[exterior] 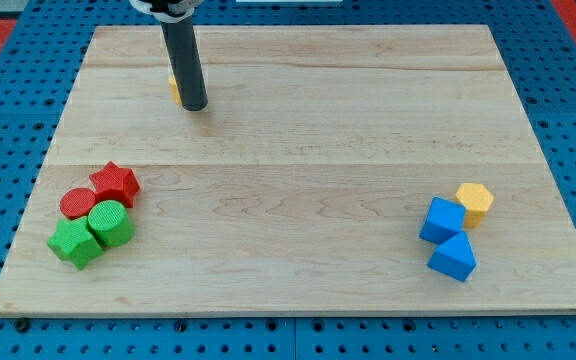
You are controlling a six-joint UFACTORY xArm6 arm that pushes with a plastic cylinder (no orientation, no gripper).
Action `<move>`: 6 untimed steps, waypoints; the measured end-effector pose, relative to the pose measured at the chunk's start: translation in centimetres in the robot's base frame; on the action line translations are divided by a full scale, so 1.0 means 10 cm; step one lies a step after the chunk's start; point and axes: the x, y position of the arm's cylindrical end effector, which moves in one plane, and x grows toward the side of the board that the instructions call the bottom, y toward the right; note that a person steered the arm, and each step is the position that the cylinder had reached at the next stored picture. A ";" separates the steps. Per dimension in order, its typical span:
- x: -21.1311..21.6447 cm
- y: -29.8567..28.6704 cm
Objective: Slide the yellow heart towards the top left
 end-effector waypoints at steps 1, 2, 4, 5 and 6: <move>0.07 0.14; -0.07 0.05; -0.39 0.08; -0.60 -0.45; -0.48 -0.36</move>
